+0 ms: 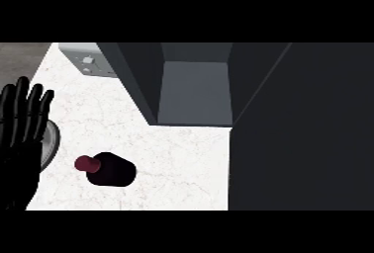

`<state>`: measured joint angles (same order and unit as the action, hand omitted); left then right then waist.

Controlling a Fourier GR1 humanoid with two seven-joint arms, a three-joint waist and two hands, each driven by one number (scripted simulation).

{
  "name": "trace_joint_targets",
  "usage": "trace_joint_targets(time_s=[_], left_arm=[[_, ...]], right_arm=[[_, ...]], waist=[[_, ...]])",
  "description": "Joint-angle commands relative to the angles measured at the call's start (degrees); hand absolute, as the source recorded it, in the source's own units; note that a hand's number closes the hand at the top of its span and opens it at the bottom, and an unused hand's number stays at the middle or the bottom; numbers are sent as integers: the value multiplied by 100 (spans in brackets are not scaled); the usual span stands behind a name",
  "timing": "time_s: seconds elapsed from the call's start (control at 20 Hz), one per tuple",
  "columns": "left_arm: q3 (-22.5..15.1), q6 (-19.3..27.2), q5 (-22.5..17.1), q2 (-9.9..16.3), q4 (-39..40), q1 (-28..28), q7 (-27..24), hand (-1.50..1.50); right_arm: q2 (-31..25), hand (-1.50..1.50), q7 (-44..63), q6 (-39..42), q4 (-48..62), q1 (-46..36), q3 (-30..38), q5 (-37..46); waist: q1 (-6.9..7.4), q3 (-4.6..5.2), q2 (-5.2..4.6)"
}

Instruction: Pick up the wine, place it into the cabinet and close the cabinet

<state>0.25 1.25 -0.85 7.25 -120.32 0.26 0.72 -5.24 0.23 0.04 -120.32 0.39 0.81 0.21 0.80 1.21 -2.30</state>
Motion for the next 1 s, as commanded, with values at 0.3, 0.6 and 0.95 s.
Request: trace_joint_targets(time_s=[0.3, 0.6, 0.95], left_arm=[[-1420, -1505, -1548, -242, -124, 714, -122, -150], [-1959, -1358, -1939, -68, -1790, 1667, 751, -150], [-2846, -1009, -1263, -204, -2322, 2082, 936, -150]], right_arm=[[55, -150, 362, 691, -401, 547, -966, -419], [-157, -150, 1203, 776, -1561, 940, -904, -957], [-290, -150, 2078, 636, -2169, 629, -558, -1396]], waist=[[-142, -113, 243], [-53, -123, 268], [-48, -121, 249]])
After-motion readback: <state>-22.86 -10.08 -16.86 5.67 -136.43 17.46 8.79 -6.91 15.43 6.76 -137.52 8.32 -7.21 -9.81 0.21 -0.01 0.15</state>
